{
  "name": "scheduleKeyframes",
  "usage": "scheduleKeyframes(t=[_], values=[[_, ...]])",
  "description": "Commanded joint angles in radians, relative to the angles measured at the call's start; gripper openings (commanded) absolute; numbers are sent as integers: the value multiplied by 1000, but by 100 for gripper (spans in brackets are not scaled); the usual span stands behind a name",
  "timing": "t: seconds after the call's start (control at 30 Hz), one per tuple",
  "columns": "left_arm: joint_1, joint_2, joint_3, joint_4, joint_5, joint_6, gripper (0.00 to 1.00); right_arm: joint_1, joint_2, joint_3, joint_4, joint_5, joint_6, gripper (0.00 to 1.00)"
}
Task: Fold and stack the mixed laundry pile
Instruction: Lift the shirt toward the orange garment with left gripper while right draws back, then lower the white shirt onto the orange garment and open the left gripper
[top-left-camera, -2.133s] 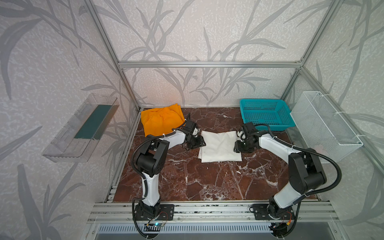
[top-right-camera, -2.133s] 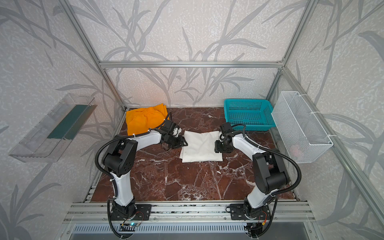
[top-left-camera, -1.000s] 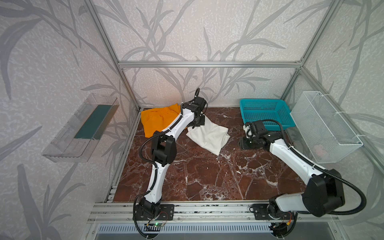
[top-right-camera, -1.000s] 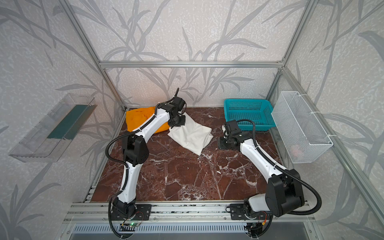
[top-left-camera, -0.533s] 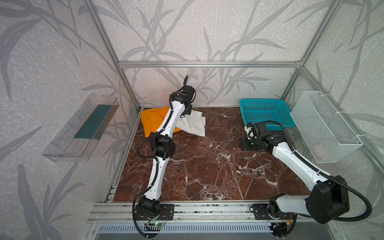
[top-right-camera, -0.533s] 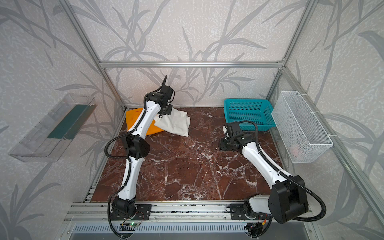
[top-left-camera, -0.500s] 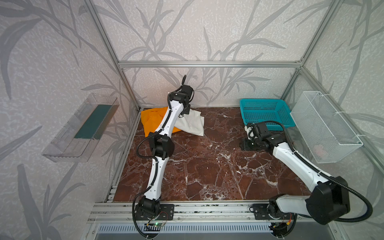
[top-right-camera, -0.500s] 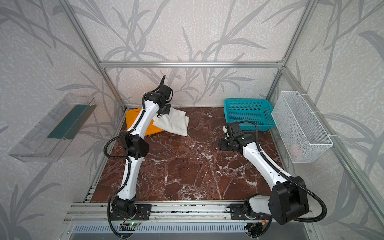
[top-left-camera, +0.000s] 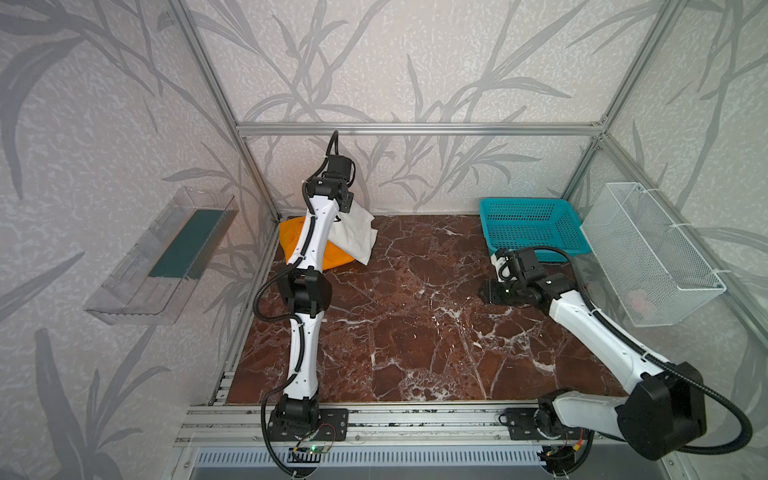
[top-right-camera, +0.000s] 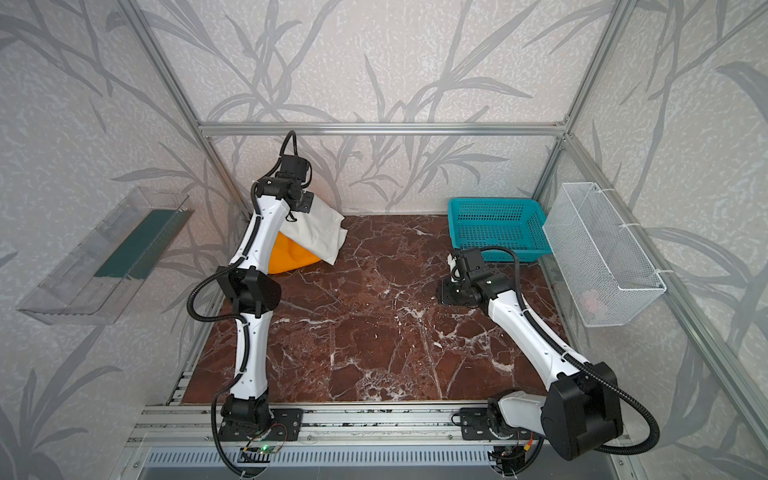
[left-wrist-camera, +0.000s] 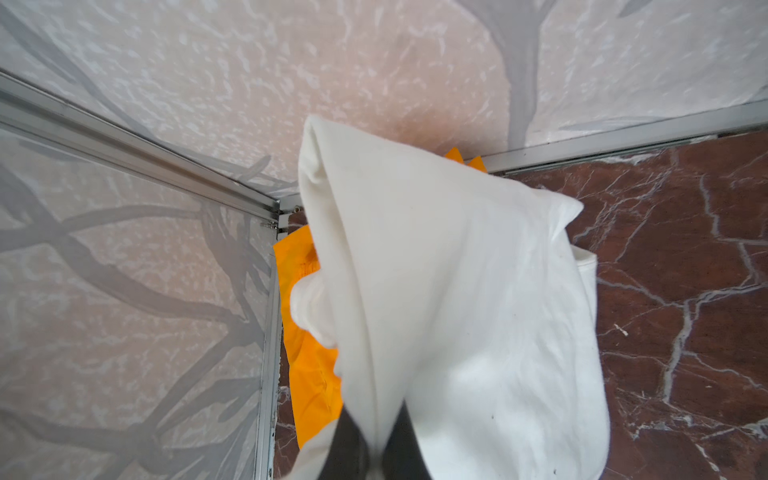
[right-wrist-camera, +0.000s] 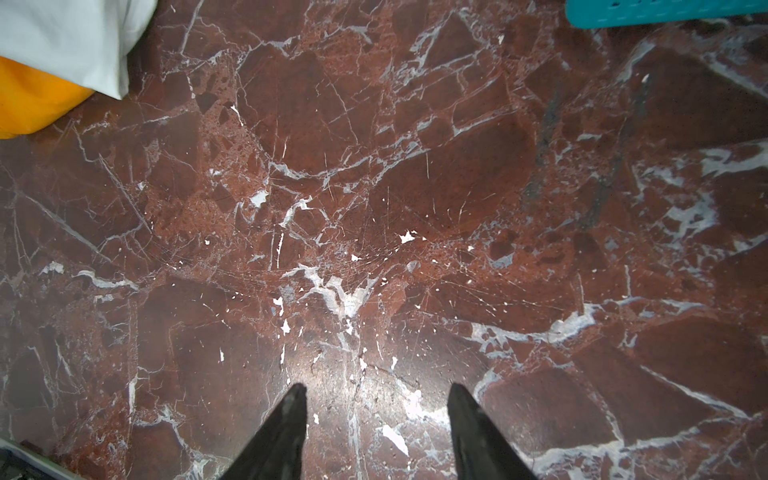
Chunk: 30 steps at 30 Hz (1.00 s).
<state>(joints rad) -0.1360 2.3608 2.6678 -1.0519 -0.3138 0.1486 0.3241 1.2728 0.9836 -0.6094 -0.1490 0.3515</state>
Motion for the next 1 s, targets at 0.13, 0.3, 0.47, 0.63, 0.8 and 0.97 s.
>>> scheduleKeyframes(t=[0.13, 0.3, 0.47, 0.63, 0.8, 0.97], values=[[6, -132, 29, 78, 50, 27, 0, 11, 4, -3, 20, -33, 28, 55], [24, -127, 2, 69, 30, 6, 0, 22, 8, -9, 24, -31, 29, 55], [94, -141, -178, 110, 27, -55, 0, 23, 9, -21, 21, -26, 21, 55], [194, -115, -317, 128, 48, -126, 0, 23, 13, -21, 18, -27, 12, 55], [271, -58, -347, 133, 26, -160, 6, 23, 28, -21, 27, -37, 10, 55], [277, -4, -246, 29, -9, -181, 65, 23, 33, -24, 48, -51, 2, 55]])
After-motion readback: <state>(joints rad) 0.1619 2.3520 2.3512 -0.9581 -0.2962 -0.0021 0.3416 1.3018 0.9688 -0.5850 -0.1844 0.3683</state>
